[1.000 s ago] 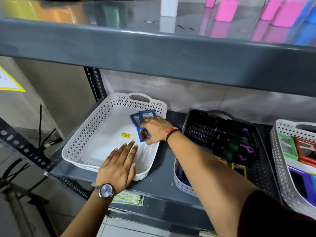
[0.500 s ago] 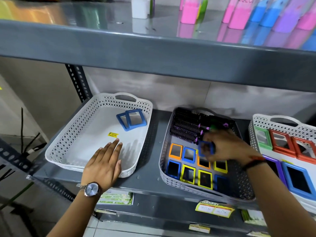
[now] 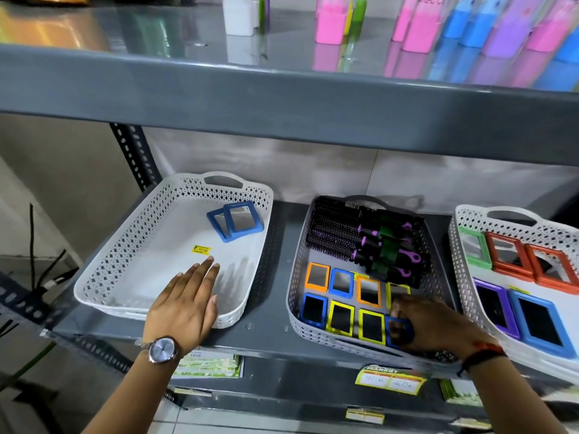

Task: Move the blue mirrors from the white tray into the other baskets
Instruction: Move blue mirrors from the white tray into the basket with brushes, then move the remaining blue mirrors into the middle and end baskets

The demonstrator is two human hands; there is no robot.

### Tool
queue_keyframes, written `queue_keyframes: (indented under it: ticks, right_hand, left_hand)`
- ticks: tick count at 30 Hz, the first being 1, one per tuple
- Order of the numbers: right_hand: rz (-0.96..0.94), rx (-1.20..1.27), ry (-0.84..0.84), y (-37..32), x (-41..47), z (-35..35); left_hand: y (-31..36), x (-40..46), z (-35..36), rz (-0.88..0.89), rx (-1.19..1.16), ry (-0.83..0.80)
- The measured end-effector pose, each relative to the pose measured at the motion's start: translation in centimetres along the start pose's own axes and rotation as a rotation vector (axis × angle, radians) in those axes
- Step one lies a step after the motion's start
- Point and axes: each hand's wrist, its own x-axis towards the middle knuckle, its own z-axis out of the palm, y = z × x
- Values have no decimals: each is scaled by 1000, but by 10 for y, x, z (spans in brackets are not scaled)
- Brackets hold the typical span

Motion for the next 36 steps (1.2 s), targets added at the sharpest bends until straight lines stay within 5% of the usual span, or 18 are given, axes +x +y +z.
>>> queue_keyframes:
  ticks: [12, 21, 36]
  right_hand:
    - [108, -84, -33, -24, -5, -55]
    - [-341, -128, 358, -152, 140, -126]
    - [-274, -133, -89, -192, 267, -96]
  left_hand:
    - [-1, 0, -1, 4, -23, 14]
    - [-1, -2, -2, -12, -41, 8]
    - [-5, -1, 4, 32, -40, 26]
